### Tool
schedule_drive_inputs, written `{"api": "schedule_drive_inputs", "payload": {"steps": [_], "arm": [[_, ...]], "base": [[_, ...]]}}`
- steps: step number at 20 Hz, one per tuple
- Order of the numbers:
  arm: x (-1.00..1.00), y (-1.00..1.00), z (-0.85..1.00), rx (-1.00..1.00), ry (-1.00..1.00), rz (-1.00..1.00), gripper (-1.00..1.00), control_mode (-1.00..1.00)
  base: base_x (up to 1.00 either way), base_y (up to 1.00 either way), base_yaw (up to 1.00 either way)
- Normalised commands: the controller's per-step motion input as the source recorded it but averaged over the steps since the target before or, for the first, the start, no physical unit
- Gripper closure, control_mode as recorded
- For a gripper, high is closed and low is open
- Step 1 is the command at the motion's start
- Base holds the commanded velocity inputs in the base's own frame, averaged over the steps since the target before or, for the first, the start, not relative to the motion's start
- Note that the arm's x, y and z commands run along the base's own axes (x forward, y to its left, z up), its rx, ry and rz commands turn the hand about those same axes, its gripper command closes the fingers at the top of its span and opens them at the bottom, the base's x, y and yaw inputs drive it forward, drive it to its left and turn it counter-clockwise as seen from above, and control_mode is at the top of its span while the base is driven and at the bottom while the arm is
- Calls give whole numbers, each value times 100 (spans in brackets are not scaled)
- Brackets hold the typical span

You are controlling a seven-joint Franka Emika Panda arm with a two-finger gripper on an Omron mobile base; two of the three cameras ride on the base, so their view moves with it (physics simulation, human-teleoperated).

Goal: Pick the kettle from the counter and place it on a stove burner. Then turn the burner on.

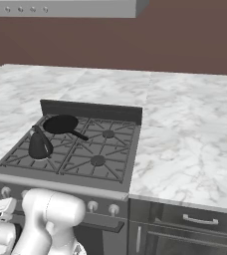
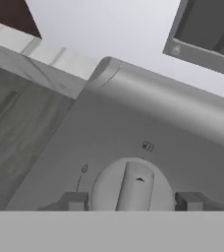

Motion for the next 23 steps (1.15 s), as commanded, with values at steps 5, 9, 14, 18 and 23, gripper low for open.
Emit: {"api": "schedule_drive_inputs", "payload": {"steps": [5, 9, 14, 18, 23], "arm": [[0, 10, -24, -19, 2, 26, 100, -100], [0, 2, -29, -19, 0, 27, 100, -100], [0, 2, -35, -21, 3, 31, 100, -100], [0, 1, -39, -21, 7, 36, 100, -100], [0, 9, -41, -22, 15, 43, 100, -100]], "base": [[0, 0, 0], [0, 0, 0], [0, 0, 0], [0, 0, 0], [0, 0, 0]]}}
